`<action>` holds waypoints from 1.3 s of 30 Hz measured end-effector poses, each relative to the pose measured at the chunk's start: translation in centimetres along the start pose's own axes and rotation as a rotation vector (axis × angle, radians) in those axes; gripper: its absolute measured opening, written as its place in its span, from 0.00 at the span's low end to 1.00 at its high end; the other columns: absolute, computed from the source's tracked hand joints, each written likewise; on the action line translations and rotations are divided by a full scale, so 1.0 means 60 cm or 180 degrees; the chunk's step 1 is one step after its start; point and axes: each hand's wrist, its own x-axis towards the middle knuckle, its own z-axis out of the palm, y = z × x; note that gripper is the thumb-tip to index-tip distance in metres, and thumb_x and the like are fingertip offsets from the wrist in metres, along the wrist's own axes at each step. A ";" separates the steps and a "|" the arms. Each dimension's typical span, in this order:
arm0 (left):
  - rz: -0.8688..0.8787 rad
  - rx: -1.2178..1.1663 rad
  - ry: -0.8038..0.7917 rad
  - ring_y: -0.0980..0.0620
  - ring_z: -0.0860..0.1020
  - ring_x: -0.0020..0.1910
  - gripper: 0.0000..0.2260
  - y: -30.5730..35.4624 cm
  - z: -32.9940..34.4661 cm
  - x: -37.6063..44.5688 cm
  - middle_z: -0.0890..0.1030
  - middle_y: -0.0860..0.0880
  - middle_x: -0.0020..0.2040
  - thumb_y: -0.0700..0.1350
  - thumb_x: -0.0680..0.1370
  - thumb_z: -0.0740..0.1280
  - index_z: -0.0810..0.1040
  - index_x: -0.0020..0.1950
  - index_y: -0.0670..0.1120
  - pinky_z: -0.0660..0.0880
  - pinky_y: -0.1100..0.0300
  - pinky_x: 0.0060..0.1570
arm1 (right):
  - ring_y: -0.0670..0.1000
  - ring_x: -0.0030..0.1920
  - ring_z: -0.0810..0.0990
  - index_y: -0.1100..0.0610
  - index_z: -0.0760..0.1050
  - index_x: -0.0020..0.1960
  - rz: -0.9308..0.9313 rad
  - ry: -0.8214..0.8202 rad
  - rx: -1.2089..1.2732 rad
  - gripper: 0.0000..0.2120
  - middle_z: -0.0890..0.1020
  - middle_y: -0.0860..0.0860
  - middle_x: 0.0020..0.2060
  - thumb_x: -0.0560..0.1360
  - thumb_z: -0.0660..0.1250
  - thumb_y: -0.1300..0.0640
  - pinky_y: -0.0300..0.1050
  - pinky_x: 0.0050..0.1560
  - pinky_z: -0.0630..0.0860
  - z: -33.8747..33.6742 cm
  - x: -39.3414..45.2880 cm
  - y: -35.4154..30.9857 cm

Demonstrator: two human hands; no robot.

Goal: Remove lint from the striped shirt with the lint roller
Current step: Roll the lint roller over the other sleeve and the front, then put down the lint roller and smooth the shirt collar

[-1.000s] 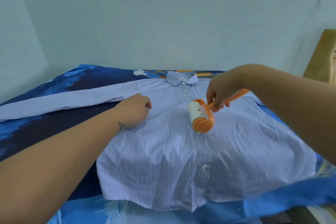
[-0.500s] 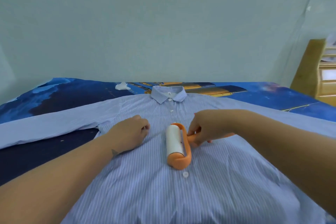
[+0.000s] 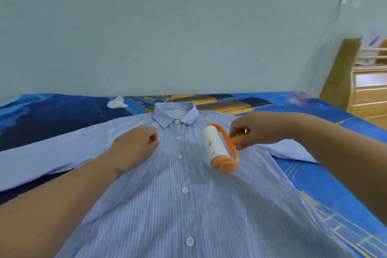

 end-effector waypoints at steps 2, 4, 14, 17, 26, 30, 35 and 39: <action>-0.0014 -0.0052 0.0022 0.57 0.74 0.41 0.05 0.005 0.006 0.020 0.74 0.57 0.44 0.51 0.77 0.63 0.73 0.41 0.55 0.75 0.56 0.43 | 0.44 0.39 0.75 0.43 0.74 0.44 0.0094 0.0306 0.0149 0.03 0.80 0.44 0.41 0.74 0.68 0.47 0.38 0.39 0.69 0.004 0.019 0.022; 0.0002 -0.0170 0.0045 0.58 0.74 0.41 0.04 0.012 0.013 0.038 0.74 0.56 0.45 0.51 0.77 0.63 0.75 0.43 0.55 0.75 0.58 0.44 | 0.46 0.38 0.74 0.48 0.75 0.44 0.0265 0.0586 0.0331 0.03 0.80 0.48 0.42 0.76 0.67 0.51 0.37 0.38 0.67 0.008 0.039 0.049; 0.0558 -0.0281 0.0171 0.53 0.72 0.56 0.07 0.143 0.085 0.169 0.75 0.55 0.55 0.53 0.78 0.62 0.77 0.52 0.56 0.71 0.54 0.56 | 0.53 0.43 0.76 0.52 0.73 0.45 0.1172 0.1398 0.0778 0.06 0.79 0.51 0.42 0.79 0.60 0.58 0.41 0.40 0.69 0.030 0.156 0.205; 0.0724 -0.0235 0.0108 0.54 0.70 0.60 0.10 0.170 0.120 0.214 0.74 0.57 0.60 0.53 0.78 0.60 0.75 0.57 0.57 0.69 0.55 0.59 | 0.53 0.42 0.75 0.56 0.74 0.48 0.1615 0.1520 0.0646 0.05 0.79 0.54 0.46 0.79 0.60 0.58 0.44 0.40 0.71 0.029 0.190 0.268; 0.0812 -0.0441 -0.0014 0.54 0.70 0.62 0.14 0.221 0.187 0.313 0.76 0.58 0.62 0.54 0.80 0.57 0.74 0.62 0.55 0.69 0.54 0.62 | 0.54 0.51 0.75 0.53 0.74 0.57 0.2299 0.1457 0.0209 0.08 0.75 0.53 0.54 0.79 0.61 0.58 0.49 0.53 0.73 0.052 0.256 0.368; 0.0836 -0.0388 -0.0065 0.55 0.70 0.61 0.14 0.223 0.205 0.321 0.76 0.59 0.61 0.55 0.80 0.56 0.74 0.62 0.56 0.68 0.55 0.61 | 0.52 0.46 0.71 0.53 0.74 0.56 0.2374 0.1482 0.0026 0.08 0.75 0.53 0.54 0.78 0.61 0.59 0.49 0.51 0.72 0.061 0.267 0.387; 0.0902 -0.0499 -0.0185 0.55 0.70 0.63 0.15 0.217 0.214 0.318 0.75 0.57 0.64 0.54 0.80 0.56 0.73 0.65 0.56 0.69 0.53 0.64 | 0.54 0.54 0.74 0.54 0.74 0.58 0.2406 0.1515 0.0067 0.10 0.75 0.55 0.57 0.79 0.59 0.57 0.49 0.54 0.71 0.073 0.274 0.386; 0.1004 -0.0679 0.0036 0.55 0.72 0.63 0.15 0.208 0.192 0.311 0.75 0.55 0.64 0.49 0.81 0.56 0.75 0.64 0.51 0.68 0.57 0.63 | 0.56 0.60 0.71 0.54 0.71 0.62 0.2329 0.1837 0.0065 0.14 0.73 0.55 0.59 0.78 0.59 0.57 0.50 0.57 0.68 0.065 0.272 0.368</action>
